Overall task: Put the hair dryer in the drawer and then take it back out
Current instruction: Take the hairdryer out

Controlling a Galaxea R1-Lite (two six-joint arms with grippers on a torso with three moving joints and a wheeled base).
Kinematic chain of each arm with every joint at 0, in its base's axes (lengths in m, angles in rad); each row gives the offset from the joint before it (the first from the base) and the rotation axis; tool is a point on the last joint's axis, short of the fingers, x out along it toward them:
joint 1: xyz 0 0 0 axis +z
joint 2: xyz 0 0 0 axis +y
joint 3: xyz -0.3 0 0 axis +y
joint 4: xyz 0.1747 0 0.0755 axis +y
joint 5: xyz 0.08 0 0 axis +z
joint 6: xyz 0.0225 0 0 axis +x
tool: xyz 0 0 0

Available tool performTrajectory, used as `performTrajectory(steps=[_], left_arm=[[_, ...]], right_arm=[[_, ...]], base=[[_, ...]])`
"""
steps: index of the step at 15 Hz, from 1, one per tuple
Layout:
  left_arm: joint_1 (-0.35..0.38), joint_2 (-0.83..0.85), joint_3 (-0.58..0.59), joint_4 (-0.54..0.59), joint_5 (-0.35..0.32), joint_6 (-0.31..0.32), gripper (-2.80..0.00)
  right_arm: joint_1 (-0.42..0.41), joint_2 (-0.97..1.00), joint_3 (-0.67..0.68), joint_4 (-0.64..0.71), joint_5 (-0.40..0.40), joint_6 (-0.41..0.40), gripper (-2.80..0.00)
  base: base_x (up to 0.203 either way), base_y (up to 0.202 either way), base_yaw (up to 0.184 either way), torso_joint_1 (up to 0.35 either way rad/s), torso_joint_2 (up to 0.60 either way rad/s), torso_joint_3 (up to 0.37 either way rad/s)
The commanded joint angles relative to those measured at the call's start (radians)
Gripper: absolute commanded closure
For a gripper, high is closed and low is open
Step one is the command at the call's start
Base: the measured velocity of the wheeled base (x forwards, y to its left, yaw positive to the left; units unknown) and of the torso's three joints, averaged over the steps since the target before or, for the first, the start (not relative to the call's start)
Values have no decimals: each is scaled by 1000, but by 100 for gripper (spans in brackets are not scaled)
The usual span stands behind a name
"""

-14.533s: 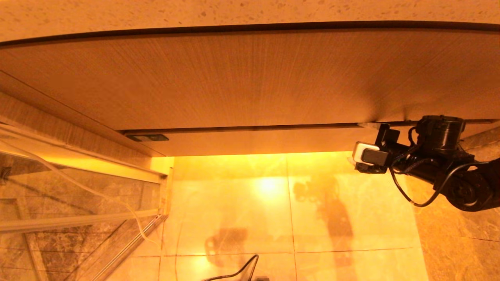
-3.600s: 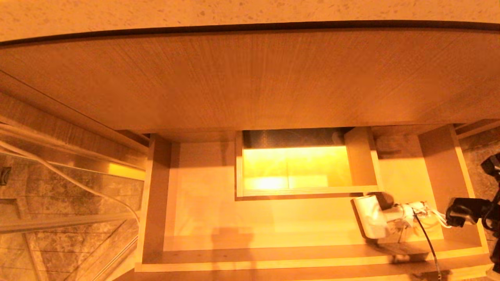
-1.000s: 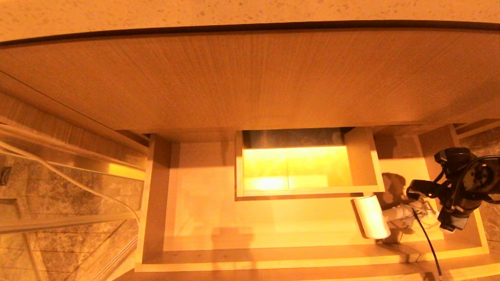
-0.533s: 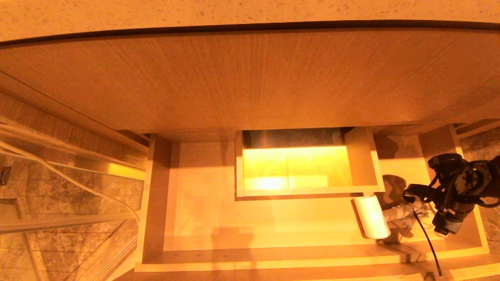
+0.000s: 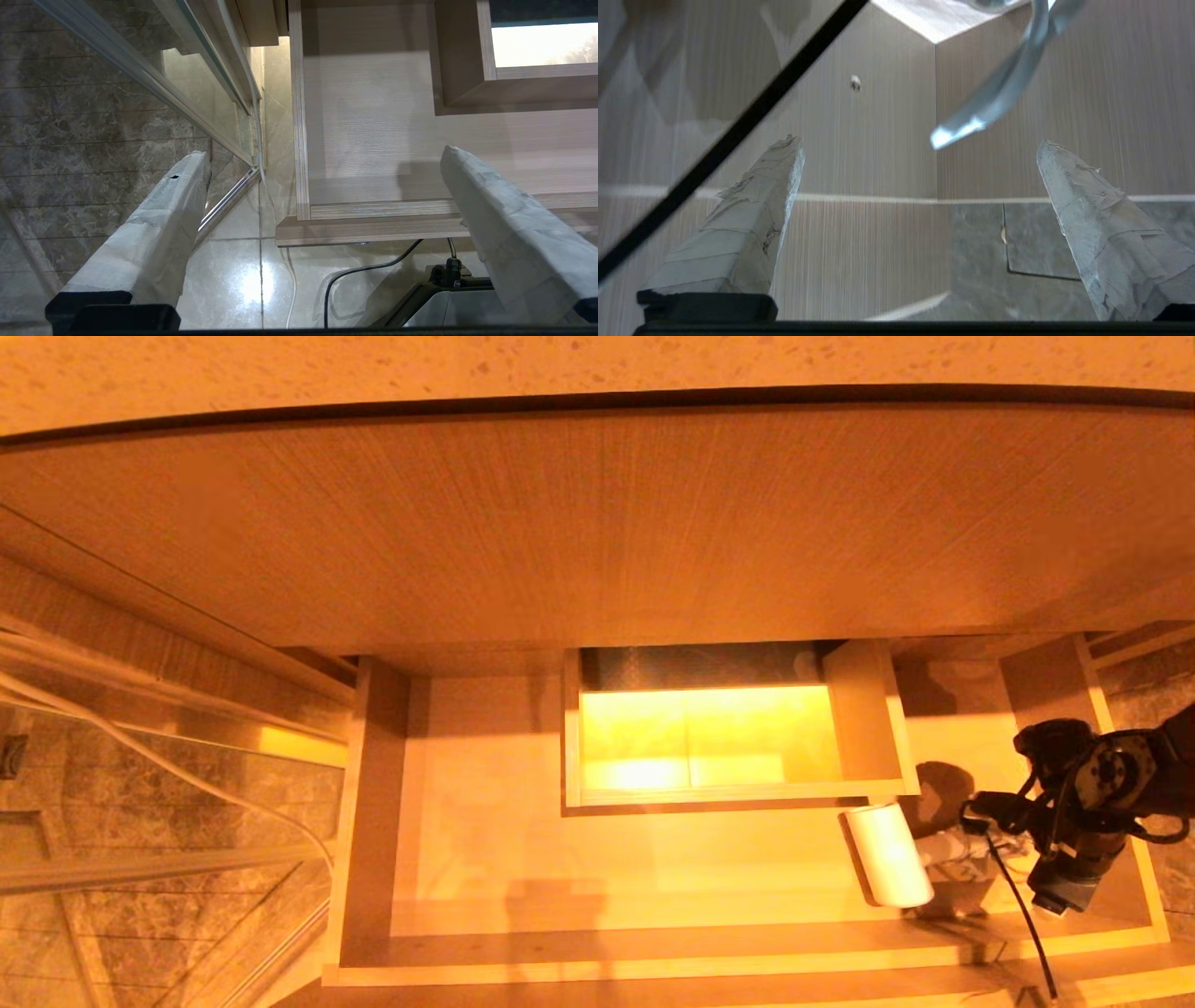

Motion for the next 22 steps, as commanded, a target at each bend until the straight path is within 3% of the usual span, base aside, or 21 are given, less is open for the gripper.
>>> performTrajectory(steps=[1,10,20,21,22], left_arm=[[0,0,0,0,0,0,-280],[0,0,0,0,0,0,-280],[0,0,0,0,0,0,-280],[0,0,0,0,0,0,-280],[0,0,0,0,0,0,-280]], right_arm=[[1,34,-15,1,-2,-1,-280],[1,114,-109,3,7,5,-280],[1,109,-112,26,40,1,-280],[1,109,-114,26,44,-4,0],[1,108,-114,26,48,-12,0]], base=[[0,0,0,0,0,0],[0,0,0,0,0,0],[0,0,0,0,0,0],[0,0,0,0,0,0],[0,0,0,0,0,0]])
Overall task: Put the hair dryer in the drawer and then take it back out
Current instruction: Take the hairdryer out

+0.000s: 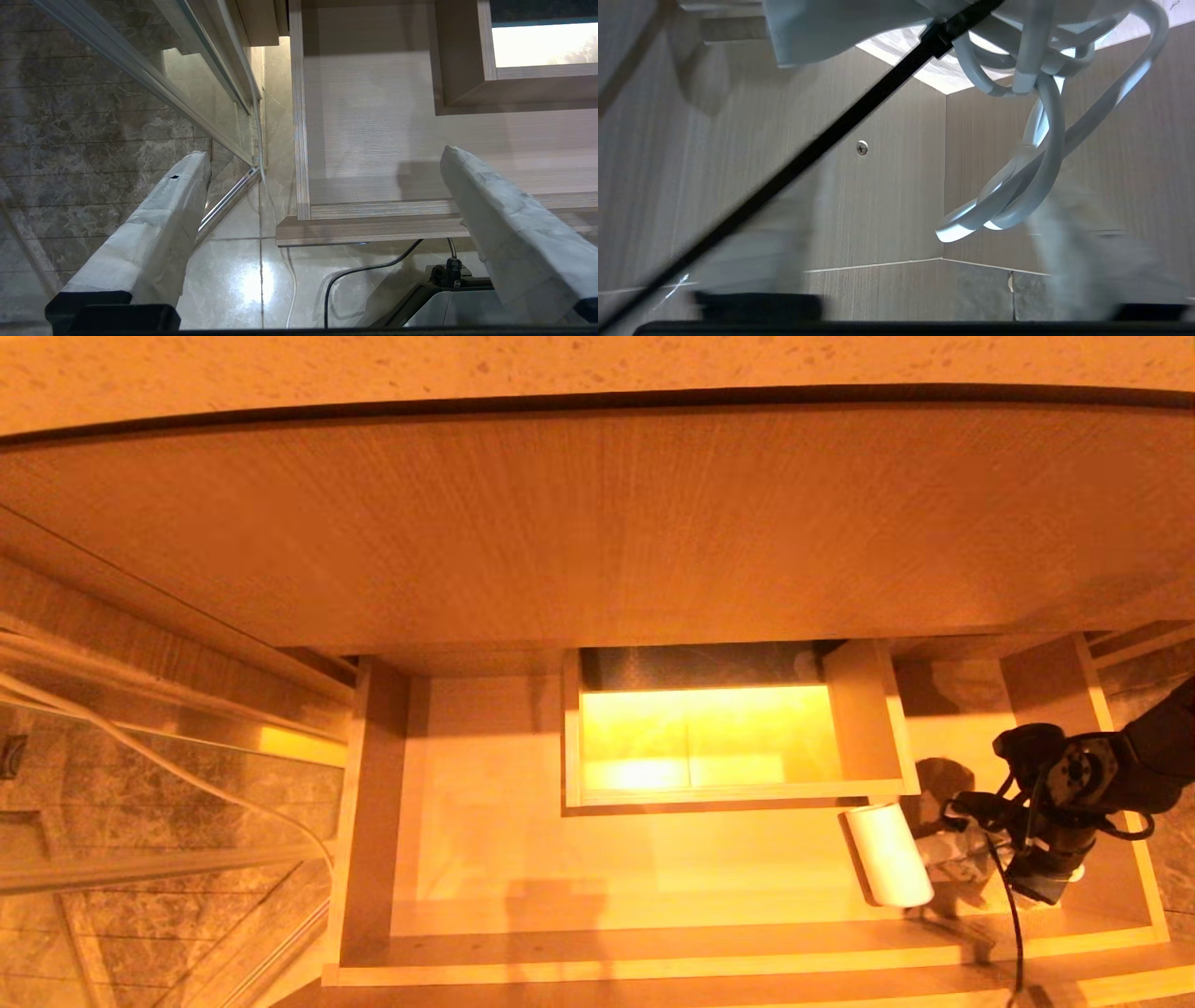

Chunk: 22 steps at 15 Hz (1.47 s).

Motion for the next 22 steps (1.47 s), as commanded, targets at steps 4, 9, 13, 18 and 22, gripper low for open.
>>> performTrajectory(steps=[4,9,13,18,22], left_arm=[[0,0,0,0,0,0,-280],[0,0,0,0,0,0,-280],[0,0,0,0,0,0,-280],[0,0,0,0,0,0,-280],[0,0,0,0,0,0,-280]], right_arm=[[1,-1,-5,0,-7,3,0],[2,-40,-5,2,-2,-24,0],[2,-71,-20,11,-2,-60,0],[0,-117,-16,13,-1,-97,0],[-1,-155,-7,12,-1,-127,0]], base=[[0,0,0,0,0,0],[0,0,0,0,0,0],[0,0,0,0,0,0],[0,0,0,0,0,0],[0,0,0,0,0,0]])
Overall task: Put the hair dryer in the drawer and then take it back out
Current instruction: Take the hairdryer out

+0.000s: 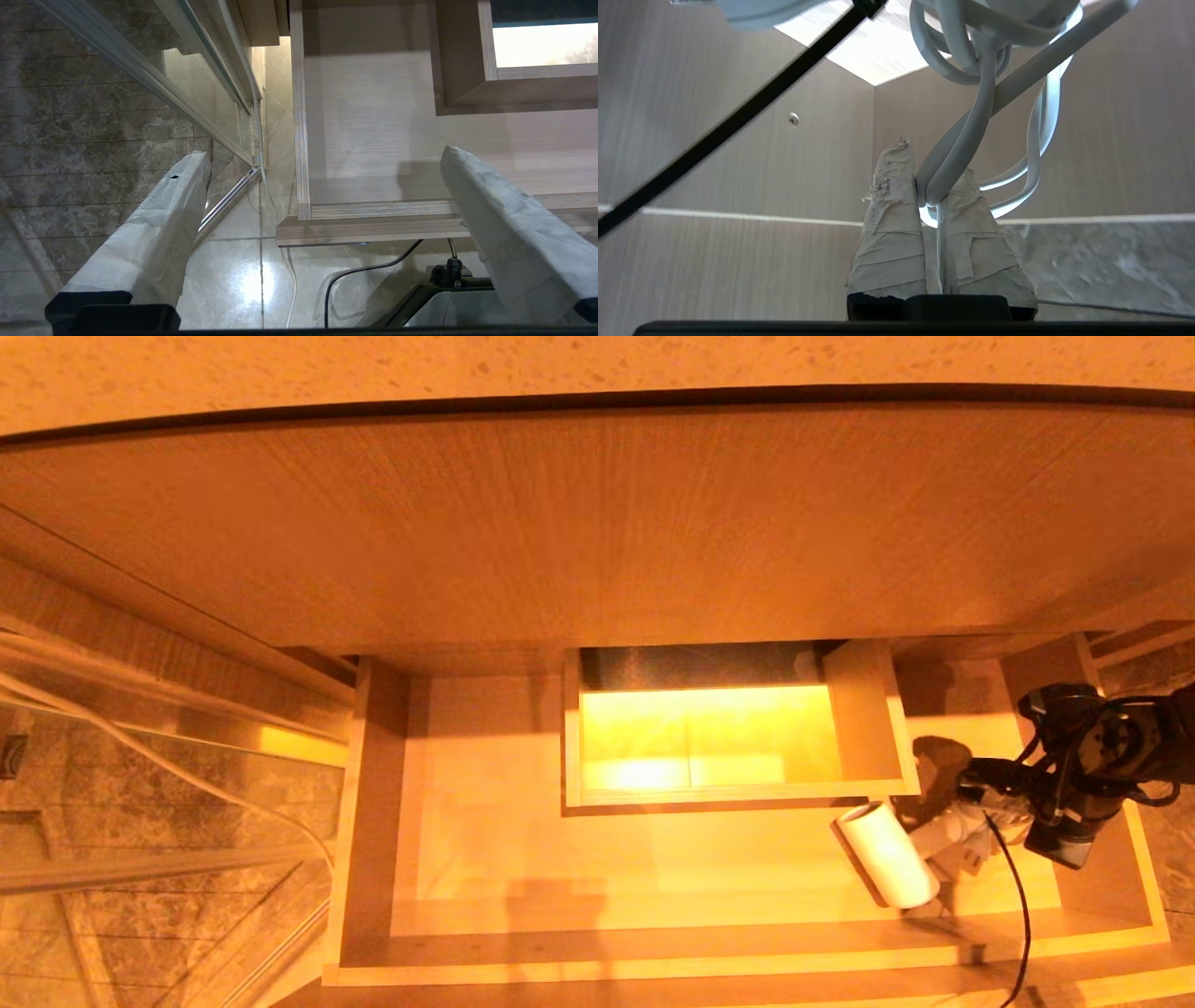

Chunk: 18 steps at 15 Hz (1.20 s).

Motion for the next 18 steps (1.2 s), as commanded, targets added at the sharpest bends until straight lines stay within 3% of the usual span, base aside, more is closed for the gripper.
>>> performTrajectory(steps=[1,18], left_arm=[[0,0,0,0,0,0,-280],[0,0,0,0,0,0,-280]], right_arm=[[0,-33,6,2,-2,-7,0],[1,-267,167,9,-1,-49,0]], base=[[0,0,0,0,0,0],[0,0,0,0,0,0]])
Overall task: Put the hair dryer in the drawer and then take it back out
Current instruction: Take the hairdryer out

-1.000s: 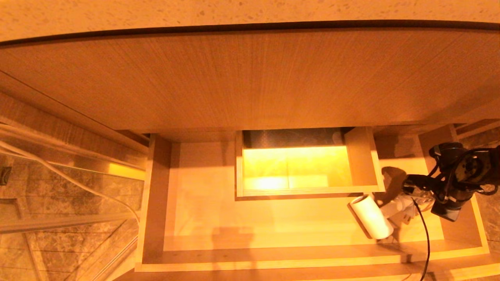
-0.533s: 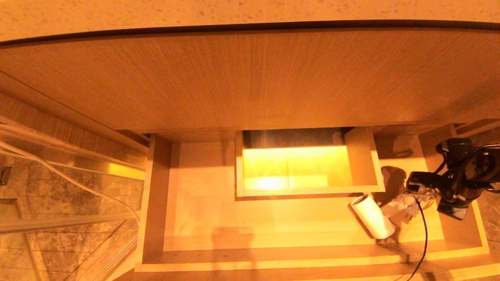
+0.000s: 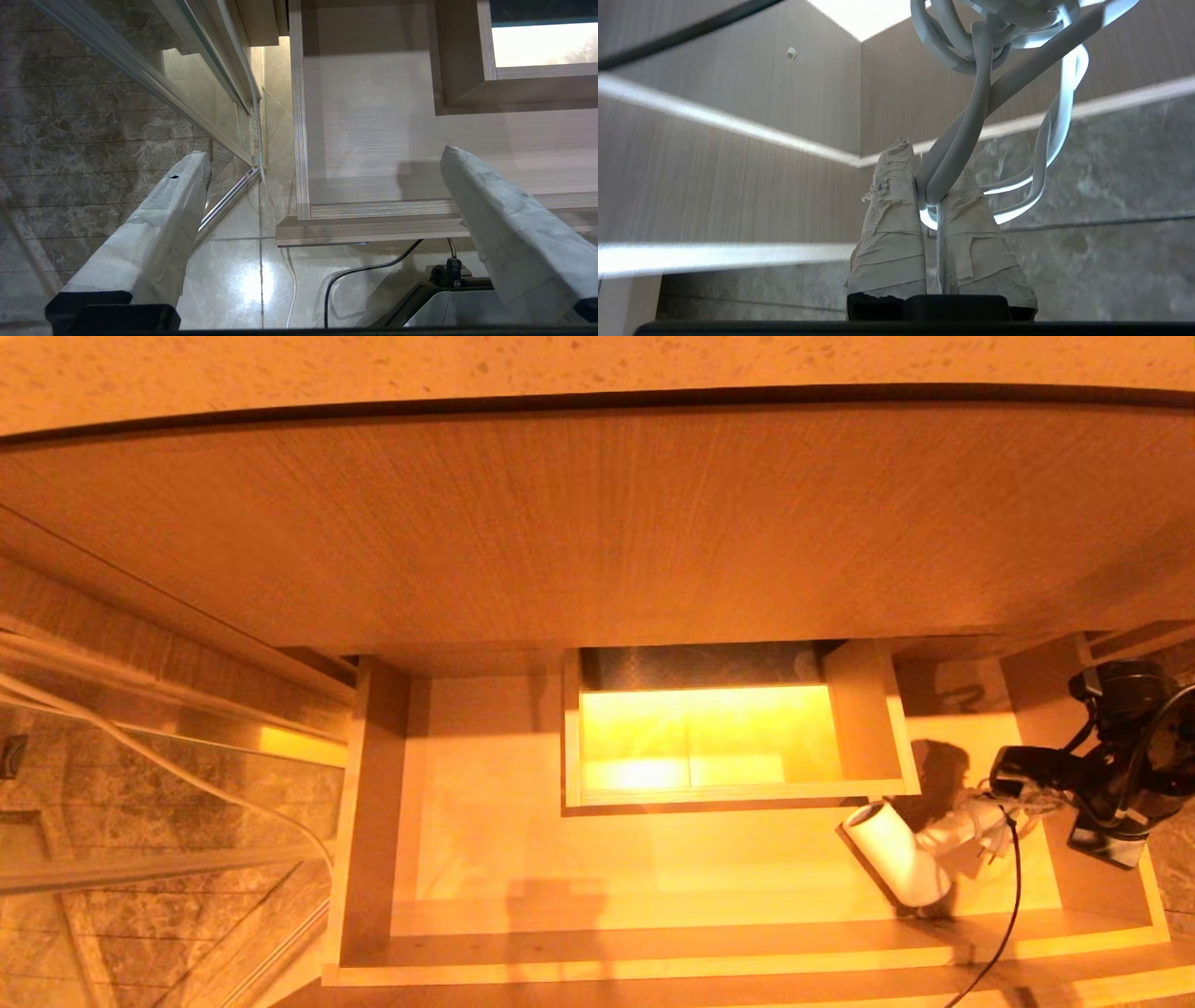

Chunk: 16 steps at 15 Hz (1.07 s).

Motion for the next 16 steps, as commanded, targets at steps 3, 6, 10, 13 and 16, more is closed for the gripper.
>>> performTrajectory(steps=[3,6,10,13,16], left_arm=[[0,0,0,0,0,0,-280],[0,0,0,0,0,0,-280],[0,0,0,0,0,0,-280],[0,0,0,0,0,0,-280],[0,0,0,0,0,0,-280]], right_arm=[[1,-99,55,-3,-2,-11,0],[1,-164,73,-2,-2,-13,0],[2,-285,120,-6,22,-14,0],[1,-409,174,-3,23,-53,0],[2,-538,246,-7,24,-73,0]], base=[[0,0,0,0,0,0],[0,0,0,0,0,0],[0,0,0,0,0,0],[0,0,0,0,0,0],[0,0,0,0,0,0]])
